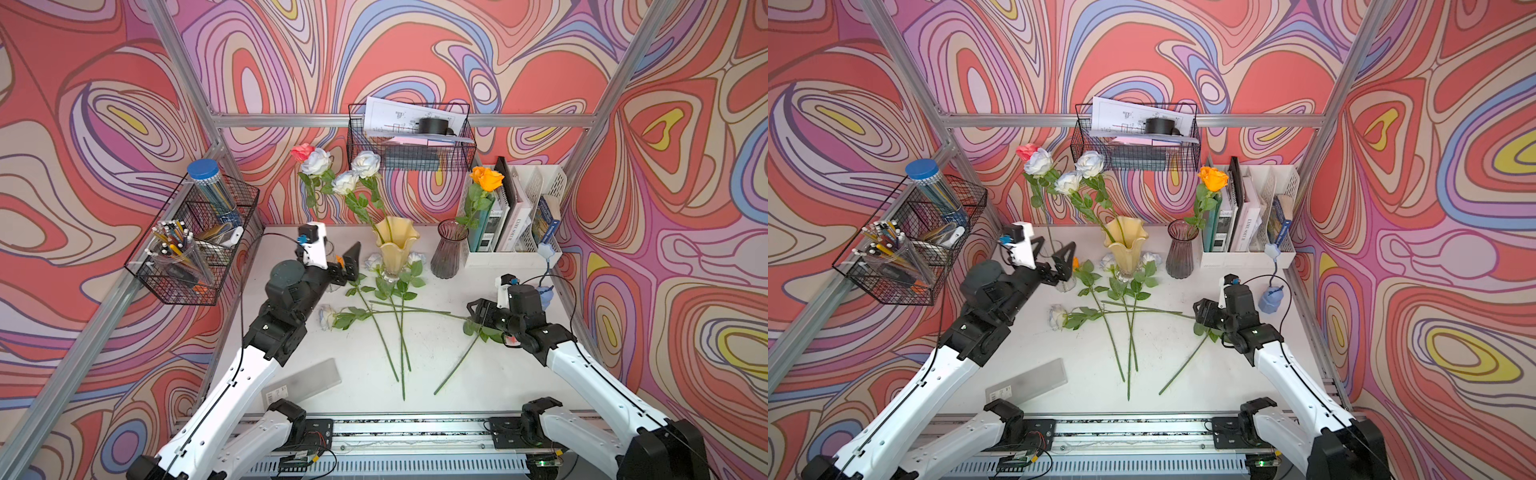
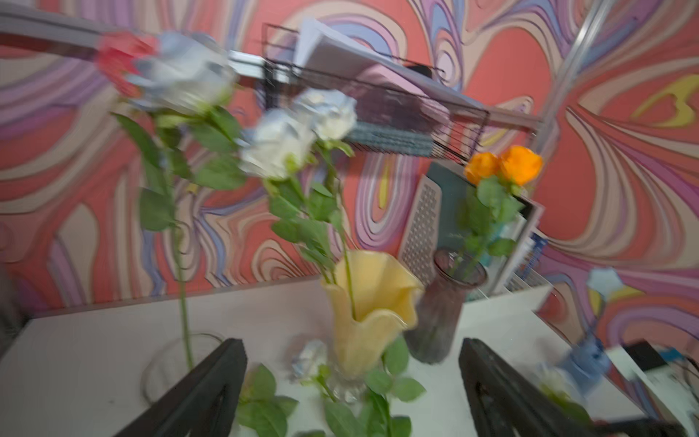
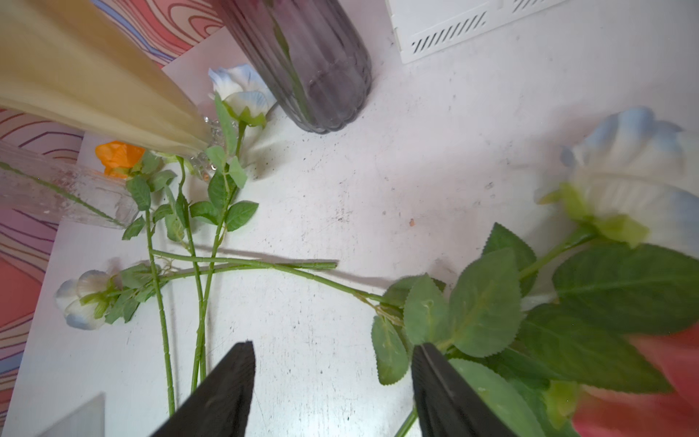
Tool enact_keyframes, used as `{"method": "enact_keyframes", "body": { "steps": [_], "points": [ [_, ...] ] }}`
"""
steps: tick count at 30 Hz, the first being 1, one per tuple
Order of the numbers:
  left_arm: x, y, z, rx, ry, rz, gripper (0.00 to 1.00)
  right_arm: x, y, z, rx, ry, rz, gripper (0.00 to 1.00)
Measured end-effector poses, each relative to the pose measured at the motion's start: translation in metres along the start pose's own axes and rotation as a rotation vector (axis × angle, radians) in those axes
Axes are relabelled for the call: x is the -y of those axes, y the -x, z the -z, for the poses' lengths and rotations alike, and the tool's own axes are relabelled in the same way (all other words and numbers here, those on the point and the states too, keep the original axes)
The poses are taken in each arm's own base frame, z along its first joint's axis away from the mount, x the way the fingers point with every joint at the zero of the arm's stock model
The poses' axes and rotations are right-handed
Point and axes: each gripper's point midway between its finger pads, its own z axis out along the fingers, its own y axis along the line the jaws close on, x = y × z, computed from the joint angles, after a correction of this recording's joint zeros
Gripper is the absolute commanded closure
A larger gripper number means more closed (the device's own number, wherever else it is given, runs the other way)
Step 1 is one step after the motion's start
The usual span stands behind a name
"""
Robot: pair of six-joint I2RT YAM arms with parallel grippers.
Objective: Arrange the flowers in different vases according to their colors
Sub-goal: Pick up the flower at the center of the board.
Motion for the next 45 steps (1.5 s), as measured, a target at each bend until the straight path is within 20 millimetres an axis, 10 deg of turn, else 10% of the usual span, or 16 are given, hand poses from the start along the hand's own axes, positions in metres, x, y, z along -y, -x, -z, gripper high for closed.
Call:
{"method": "enact_keyframes", "body": {
  "steps": [5,10,19,34,45],
  "points": [
    [0.115,-0.106,-0.021,-0.331,-0.321,-0.150,0.12,0.020,0.035,0.015,0.074,-0.153,-0.066,0.32],
    [0.186,-0.199,-0.024,-0.599,-0.531,-0.261,0.15,0.065,0.064,0.025,0.141,-0.281,-0.187,0.33],
    [0.247,-0.244,-0.053,-0.742,-0.670,-0.267,0.17,0.100,0.065,0.027,0.138,-0.335,-0.273,0.33],
    [0.262,-0.347,-0.091,-0.974,-0.575,-0.357,0.35,0.124,0.059,0.024,0.133,-0.314,-0.318,0.33],
    [0.258,-0.377,-0.108,-1.016,-0.477,-0.392,0.67,0.120,0.058,0.021,0.133,-0.288,-0.301,0.33]
  ]
}}
